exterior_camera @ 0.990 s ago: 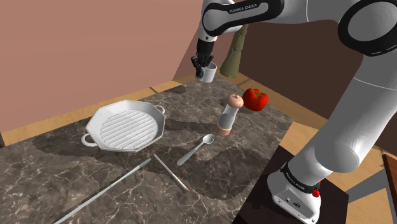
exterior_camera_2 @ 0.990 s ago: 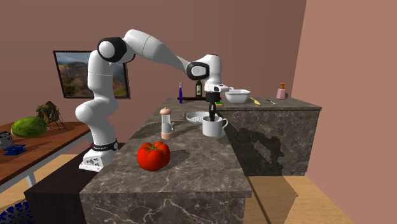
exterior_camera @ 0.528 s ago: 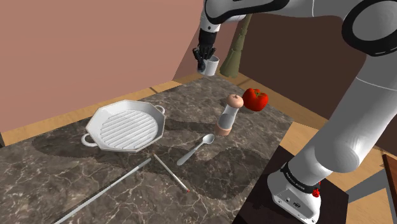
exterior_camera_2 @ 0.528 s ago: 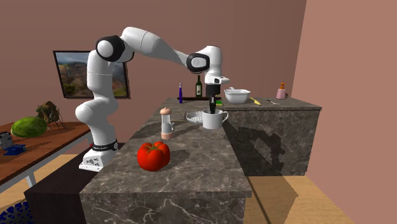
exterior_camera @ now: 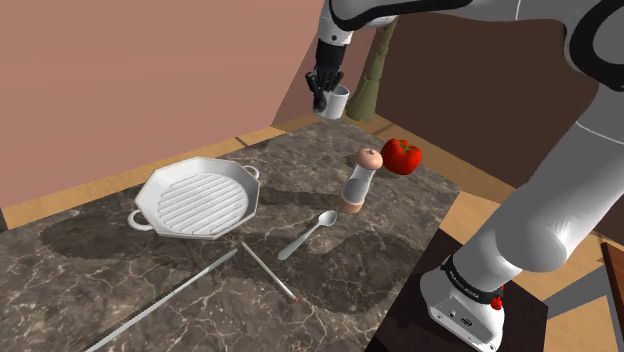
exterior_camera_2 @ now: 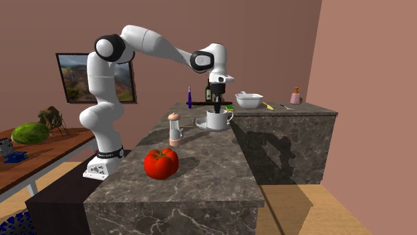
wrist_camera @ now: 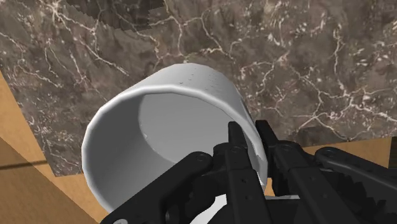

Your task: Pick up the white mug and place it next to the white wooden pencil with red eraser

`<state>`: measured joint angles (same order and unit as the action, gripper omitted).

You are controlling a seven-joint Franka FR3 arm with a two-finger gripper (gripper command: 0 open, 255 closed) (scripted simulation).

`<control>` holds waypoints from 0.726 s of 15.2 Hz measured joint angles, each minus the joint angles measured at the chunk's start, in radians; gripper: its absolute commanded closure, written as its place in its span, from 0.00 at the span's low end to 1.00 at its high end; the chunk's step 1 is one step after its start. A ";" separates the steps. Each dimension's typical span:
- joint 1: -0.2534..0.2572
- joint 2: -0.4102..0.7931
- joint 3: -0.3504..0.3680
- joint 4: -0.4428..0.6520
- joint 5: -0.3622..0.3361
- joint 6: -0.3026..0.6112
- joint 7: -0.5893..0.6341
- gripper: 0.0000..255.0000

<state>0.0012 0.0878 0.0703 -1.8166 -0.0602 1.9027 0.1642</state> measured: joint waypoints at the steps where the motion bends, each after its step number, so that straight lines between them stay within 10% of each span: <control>1: 0.009 -0.026 0.008 -0.033 0.001 0.007 0.017 1.00; 11: 0.095 -0.284 0.098 -0.330 0.042 0.040 0.175 1.00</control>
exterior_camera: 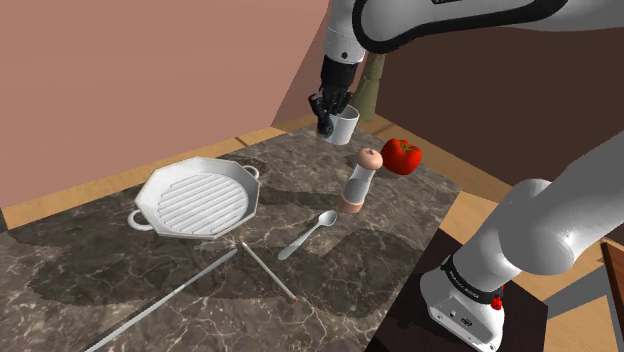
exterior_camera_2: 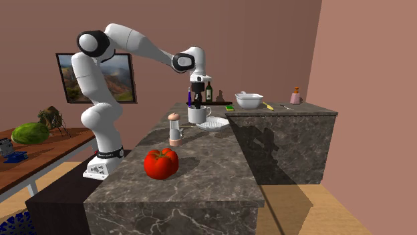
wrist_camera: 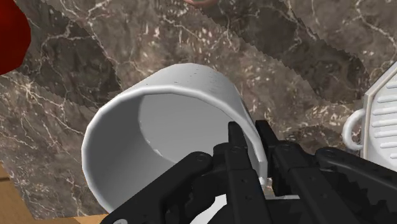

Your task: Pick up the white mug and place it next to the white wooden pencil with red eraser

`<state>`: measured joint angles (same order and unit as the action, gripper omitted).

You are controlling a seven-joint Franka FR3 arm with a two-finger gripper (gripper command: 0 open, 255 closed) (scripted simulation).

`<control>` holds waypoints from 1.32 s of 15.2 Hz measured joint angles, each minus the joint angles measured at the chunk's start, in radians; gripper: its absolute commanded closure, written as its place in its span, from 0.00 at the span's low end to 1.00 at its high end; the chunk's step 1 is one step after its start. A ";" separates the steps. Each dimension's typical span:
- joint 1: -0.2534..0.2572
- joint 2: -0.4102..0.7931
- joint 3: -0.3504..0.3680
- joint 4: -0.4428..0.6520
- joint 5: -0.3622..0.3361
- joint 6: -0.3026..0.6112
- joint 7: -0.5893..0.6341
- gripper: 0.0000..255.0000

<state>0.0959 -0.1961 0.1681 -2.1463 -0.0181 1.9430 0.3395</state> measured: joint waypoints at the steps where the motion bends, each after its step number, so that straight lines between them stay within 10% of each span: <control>1: 0.011 -0.022 0.013 -0.016 0.007 -0.007 0.020 1.00; 20: 0.224 -0.296 0.284 -0.213 0.194 -0.069 0.399 1.00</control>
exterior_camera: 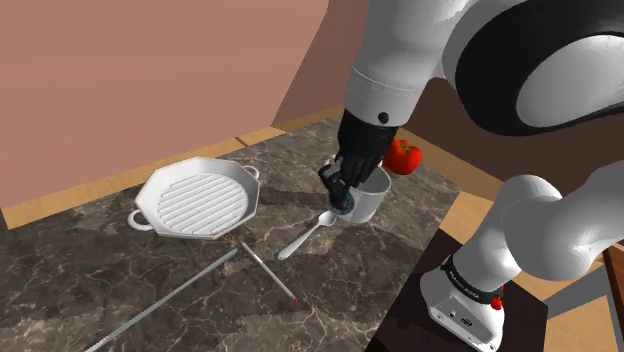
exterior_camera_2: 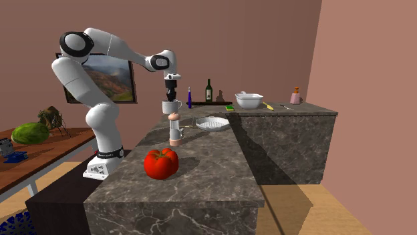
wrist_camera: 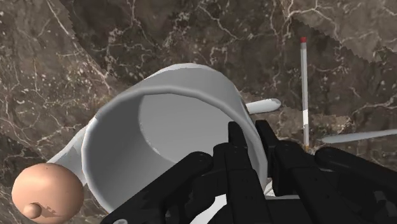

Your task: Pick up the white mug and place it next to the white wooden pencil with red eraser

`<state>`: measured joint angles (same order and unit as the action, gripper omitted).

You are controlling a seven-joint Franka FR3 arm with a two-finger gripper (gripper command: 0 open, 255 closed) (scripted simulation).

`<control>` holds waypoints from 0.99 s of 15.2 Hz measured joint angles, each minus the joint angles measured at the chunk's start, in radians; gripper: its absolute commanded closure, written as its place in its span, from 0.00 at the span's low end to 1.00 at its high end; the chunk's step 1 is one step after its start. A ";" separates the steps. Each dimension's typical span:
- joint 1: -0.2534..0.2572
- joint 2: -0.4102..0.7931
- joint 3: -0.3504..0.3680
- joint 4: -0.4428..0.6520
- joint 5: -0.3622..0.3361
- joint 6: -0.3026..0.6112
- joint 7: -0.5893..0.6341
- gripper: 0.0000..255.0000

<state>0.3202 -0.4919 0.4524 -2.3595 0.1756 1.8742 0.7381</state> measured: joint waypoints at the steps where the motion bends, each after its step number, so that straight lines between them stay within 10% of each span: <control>1: 0.012 -0.006 0.018 -0.002 0.012 -0.002 0.023 1.00; 15: 0.047 0.016 0.104 -0.117 0.056 0.140 0.098 1.00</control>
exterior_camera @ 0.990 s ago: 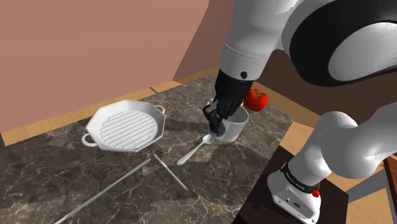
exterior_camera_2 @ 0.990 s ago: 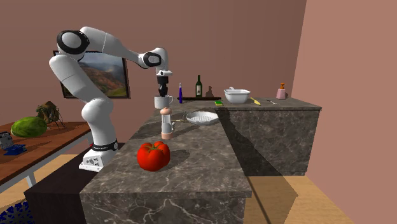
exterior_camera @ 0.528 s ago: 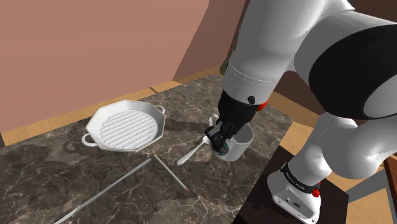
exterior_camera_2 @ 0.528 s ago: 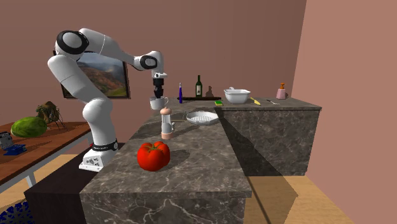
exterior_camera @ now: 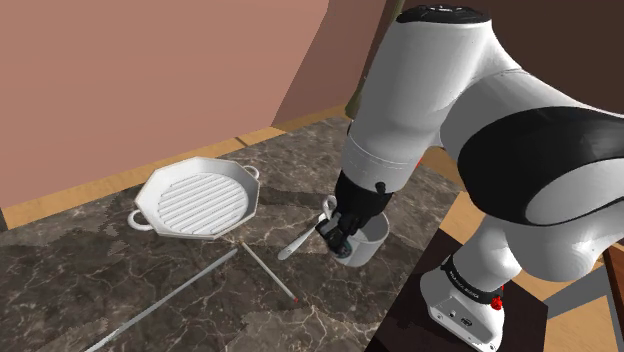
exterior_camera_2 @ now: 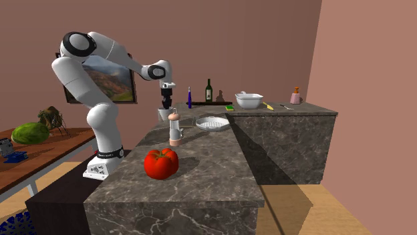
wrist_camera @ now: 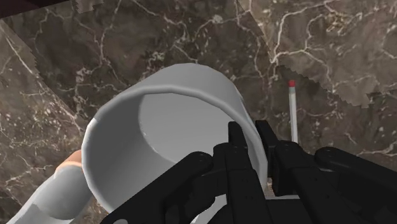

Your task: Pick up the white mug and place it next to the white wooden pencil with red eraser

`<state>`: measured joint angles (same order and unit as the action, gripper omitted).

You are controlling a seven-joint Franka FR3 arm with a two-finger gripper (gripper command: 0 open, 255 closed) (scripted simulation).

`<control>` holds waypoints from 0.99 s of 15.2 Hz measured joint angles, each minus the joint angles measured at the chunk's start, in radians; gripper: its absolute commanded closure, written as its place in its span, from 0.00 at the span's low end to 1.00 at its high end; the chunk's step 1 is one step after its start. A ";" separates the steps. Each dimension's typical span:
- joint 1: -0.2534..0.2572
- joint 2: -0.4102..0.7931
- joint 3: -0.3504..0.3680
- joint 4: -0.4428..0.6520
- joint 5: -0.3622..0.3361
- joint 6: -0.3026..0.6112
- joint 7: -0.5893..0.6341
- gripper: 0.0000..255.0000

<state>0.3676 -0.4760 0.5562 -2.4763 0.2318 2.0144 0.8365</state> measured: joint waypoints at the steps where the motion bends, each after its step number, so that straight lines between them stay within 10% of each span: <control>1: -0.001 0.005 0.003 -0.010 0.000 0.015 0.000 1.00; 15: -0.019 0.122 0.065 -0.115 -0.013 0.232 0.031 1.00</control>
<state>0.3490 -0.3539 0.6211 -2.5912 0.2190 2.2469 0.8679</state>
